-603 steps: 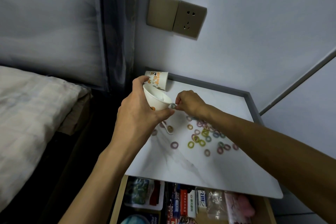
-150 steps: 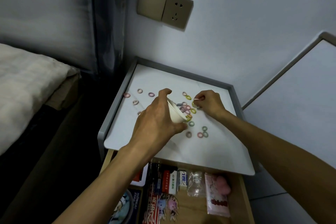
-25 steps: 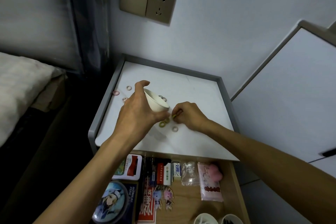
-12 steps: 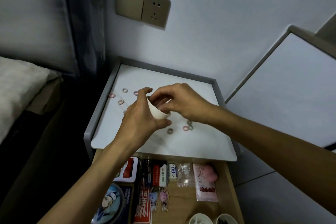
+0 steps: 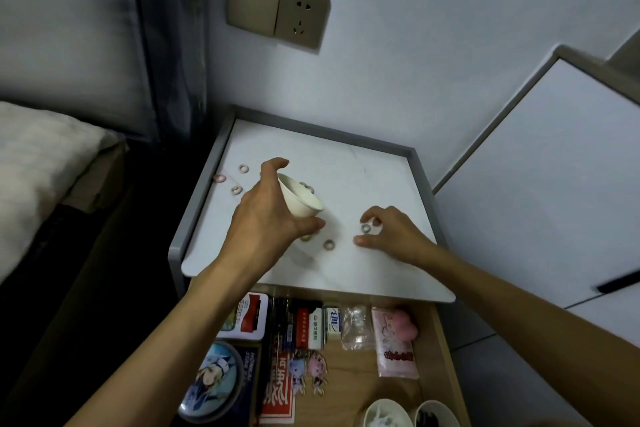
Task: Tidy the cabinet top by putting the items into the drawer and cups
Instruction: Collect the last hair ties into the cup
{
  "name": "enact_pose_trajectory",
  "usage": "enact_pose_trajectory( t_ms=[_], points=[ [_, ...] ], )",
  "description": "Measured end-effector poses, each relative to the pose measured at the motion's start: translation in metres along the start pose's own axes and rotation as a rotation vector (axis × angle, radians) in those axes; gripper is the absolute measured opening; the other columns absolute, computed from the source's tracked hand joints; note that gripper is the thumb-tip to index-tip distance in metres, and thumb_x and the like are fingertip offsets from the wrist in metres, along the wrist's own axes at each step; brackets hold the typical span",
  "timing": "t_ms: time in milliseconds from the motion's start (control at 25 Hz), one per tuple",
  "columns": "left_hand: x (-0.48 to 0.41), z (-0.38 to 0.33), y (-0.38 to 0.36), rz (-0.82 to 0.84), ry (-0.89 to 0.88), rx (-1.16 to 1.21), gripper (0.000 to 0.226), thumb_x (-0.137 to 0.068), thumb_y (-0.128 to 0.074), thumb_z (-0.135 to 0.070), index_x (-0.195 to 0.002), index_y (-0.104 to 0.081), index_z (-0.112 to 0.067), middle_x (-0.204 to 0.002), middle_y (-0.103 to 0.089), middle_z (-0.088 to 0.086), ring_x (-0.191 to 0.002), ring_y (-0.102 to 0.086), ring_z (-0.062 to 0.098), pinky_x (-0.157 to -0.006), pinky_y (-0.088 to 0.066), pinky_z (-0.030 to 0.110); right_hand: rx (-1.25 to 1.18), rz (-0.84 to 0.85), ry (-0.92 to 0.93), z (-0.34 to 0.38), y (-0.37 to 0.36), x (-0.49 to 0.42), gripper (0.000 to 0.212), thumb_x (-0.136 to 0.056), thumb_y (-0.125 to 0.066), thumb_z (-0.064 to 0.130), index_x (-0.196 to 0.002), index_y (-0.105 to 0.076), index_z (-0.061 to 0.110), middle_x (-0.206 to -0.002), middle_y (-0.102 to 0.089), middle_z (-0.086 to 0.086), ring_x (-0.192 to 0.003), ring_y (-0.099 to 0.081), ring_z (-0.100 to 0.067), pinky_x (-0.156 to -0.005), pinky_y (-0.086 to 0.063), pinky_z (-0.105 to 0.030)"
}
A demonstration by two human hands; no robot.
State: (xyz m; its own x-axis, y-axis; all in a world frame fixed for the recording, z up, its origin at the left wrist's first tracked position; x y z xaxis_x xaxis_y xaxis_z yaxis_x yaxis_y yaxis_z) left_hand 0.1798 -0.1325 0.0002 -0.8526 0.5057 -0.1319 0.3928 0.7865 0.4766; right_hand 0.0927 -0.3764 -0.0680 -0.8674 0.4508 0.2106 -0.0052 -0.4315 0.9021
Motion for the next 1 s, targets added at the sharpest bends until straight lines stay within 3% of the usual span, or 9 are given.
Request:
enact_pose_trajectory(
  t_ms=[160,320,480,680,880,1000],
  points=[
    [-0.001,0.001,0.000,0.003,-0.001,-0.016,0.097,-0.064,-0.088,-0.034,-0.141,-0.029,-0.028,-0.111,-0.047,-0.009,-0.097,-0.052,0.020,-0.083,-0.049,0.034,-0.068,-0.097,0.099,0.019,-0.017,-0.001,0.021,-0.077,-0.081,0.022,-0.094,-0.070,0.018,-0.090,-0.060,0.002,-0.076,-0.053,-0.003,-0.067,-0.041,-0.015],
    [-0.001,0.000,-0.002,0.007,-0.007,-0.021,0.097,-0.065,-0.088,-0.034,-0.141,-0.029,-0.027,-0.118,-0.052,-0.005,-0.098,-0.053,0.020,-0.085,-0.051,0.034,-0.070,-0.050,0.125,0.028,-0.023,-0.003,0.006,-0.083,-0.073,0.010,-0.087,-0.071,0.015,-0.080,-0.062,0.005,-0.073,-0.058,-0.006,-0.073,-0.050,-0.024],
    [0.000,0.000,-0.002,0.009,0.001,-0.029,0.099,-0.064,-0.088,-0.033,-0.142,-0.028,-0.027,-0.109,-0.045,-0.011,-0.095,-0.049,0.016,-0.078,-0.044,0.028,-0.060,0.012,0.093,0.038,-0.012,-0.001,0.006,-0.086,-0.069,0.008,-0.087,-0.070,0.014,-0.075,-0.064,0.007,-0.067,-0.059,-0.004,-0.070,-0.051,-0.023],
    [-0.002,0.004,-0.001,0.003,0.021,0.000,0.100,-0.061,-0.090,-0.030,-0.141,-0.029,-0.030,-0.106,-0.051,-0.007,-0.095,-0.055,0.021,-0.074,-0.047,0.032,-0.403,-0.107,0.291,0.113,0.059,0.008,0.007,-0.083,-0.073,0.009,-0.090,-0.072,0.011,-0.084,-0.072,-0.003,-0.074,-0.067,-0.014,-0.072,-0.056,-0.024],
    [-0.003,0.003,0.001,-0.001,0.033,0.113,0.099,-0.062,-0.090,-0.023,-0.141,-0.031,-0.028,-0.102,-0.059,-0.015,-0.097,-0.062,0.017,-0.078,-0.049,0.029,-0.193,0.164,0.567,0.191,0.046,0.031,0.029,-0.082,-0.072,0.003,-0.108,-0.073,0.015,-0.100,-0.074,0.004,-0.090,-0.068,-0.002,-0.084,-0.054,-0.019],
    [-0.004,0.005,0.011,-0.043,0.061,0.181,0.098,-0.062,-0.090,-0.021,-0.141,-0.033,-0.028,-0.108,-0.057,-0.008,-0.094,-0.060,0.016,-0.068,-0.052,0.018,-0.321,0.084,0.555,0.191,0.060,0.026,0.026,-0.085,-0.071,0.005,-0.108,-0.073,0.016,-0.102,-0.074,0.006,-0.094,-0.068,-0.001,-0.083,-0.052,-0.015]
  ],
)
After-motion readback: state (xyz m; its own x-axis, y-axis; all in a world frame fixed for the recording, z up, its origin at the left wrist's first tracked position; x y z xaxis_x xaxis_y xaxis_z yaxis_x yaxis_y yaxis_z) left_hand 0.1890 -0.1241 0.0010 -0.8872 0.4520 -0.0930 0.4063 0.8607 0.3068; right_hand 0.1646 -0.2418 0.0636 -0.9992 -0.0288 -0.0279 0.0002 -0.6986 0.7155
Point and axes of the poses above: each hand's wrist, its own x-axis away from the middle knuckle, its own y-axis out of the back of the hand, z = x × y, the point moved 8 cm from there along -x, towards the middle knuckle
